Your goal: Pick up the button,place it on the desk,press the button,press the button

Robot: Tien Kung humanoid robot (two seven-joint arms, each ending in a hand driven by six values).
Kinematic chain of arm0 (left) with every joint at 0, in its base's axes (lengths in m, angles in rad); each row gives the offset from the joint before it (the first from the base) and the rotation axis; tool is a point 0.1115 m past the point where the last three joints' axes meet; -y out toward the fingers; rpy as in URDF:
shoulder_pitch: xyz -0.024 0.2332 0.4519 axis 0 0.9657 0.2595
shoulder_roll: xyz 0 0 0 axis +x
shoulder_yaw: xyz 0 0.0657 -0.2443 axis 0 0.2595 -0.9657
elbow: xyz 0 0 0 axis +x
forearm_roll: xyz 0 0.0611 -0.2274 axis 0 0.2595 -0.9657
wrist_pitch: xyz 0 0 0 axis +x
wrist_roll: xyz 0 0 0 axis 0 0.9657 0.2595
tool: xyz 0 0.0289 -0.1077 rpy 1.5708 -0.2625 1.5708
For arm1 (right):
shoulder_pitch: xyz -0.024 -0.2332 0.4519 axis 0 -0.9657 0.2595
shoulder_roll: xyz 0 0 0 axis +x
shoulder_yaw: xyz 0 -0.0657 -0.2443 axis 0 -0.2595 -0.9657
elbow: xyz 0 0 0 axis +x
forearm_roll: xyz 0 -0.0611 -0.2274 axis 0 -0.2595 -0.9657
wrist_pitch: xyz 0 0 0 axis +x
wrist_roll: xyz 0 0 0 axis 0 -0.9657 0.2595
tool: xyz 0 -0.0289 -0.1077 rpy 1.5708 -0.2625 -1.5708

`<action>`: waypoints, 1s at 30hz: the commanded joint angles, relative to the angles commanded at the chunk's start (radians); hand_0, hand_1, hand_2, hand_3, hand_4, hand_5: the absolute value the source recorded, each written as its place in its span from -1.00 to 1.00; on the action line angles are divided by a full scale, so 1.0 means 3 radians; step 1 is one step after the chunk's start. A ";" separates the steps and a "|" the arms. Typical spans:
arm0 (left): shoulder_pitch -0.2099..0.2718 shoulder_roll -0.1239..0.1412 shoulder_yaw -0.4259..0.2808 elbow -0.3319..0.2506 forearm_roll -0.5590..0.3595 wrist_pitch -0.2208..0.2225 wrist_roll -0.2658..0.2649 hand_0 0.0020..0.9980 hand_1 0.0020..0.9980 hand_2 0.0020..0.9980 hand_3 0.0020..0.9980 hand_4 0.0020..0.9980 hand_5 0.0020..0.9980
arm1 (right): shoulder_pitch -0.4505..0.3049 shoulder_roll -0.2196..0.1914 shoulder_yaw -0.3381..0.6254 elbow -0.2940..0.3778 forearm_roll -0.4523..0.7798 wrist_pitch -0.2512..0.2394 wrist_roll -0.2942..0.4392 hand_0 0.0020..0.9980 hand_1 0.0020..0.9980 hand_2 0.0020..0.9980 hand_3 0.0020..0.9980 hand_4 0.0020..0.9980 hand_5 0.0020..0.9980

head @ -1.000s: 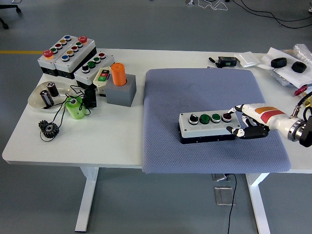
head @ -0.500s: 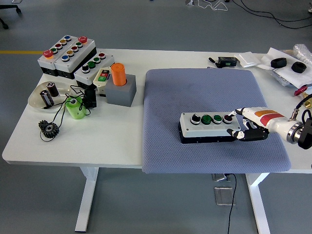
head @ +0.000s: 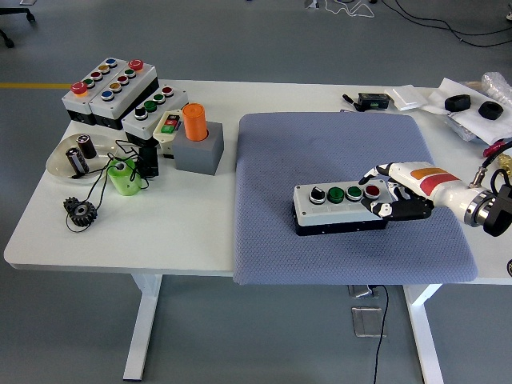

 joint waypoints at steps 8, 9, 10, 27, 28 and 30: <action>0.0003 -0.0001 0.0015 0.0000 -0.0015 -0.0001 -0.0006 0.35 0.46 0.47 0.09 -0.22 1.00 | -0.0014 0.0129 -0.0041 -0.0059 -0.0023 0.0081 -0.0053 -0.89 -1.00 -0.78 0.48 0.28 0.29; 0.0003 -0.0001 0.0014 0.0000 -0.0016 -0.0001 -0.0007 0.35 0.46 0.47 0.09 -0.22 1.00 | -0.0012 0.0133 -0.0061 -0.0068 -0.0023 0.0105 -0.0067 -0.89 -1.00 -0.78 0.48 0.28 0.29; 0.0003 -0.0001 0.0008 0.0000 -0.0013 -0.0001 -0.0007 0.35 0.46 0.47 0.09 -0.22 1.00 | -0.0010 0.0135 -0.0079 -0.0074 -0.0023 0.0134 -0.0083 -0.89 -1.00 -0.78 0.48 0.28 0.29; 0.0002 0.0001 0.0022 0.0000 -0.0024 -0.0002 -0.0012 0.35 0.45 0.46 0.08 -0.22 1.00 | -0.0086 0.0066 0.0351 0.0147 0.0082 0.0105 -0.0067 -0.88 -1.00 -0.77 0.48 0.28 0.29; 0.0002 0.0001 0.0029 0.0000 -0.0031 -0.0002 -0.0013 0.35 0.45 0.46 0.08 -0.22 1.00 | -0.0103 0.0060 0.0418 0.0165 0.0117 0.0103 -0.0060 -0.88 -1.00 -0.77 0.48 0.28 0.29; 0.0004 0.0001 0.0049 0.0000 -0.0053 -0.0002 -0.0017 0.35 0.45 0.46 0.08 -0.22 1.00 | -0.0160 0.0050 0.0608 0.0195 0.0279 0.0089 -0.0043 -0.88 -1.00 -0.77 0.48 0.28 0.29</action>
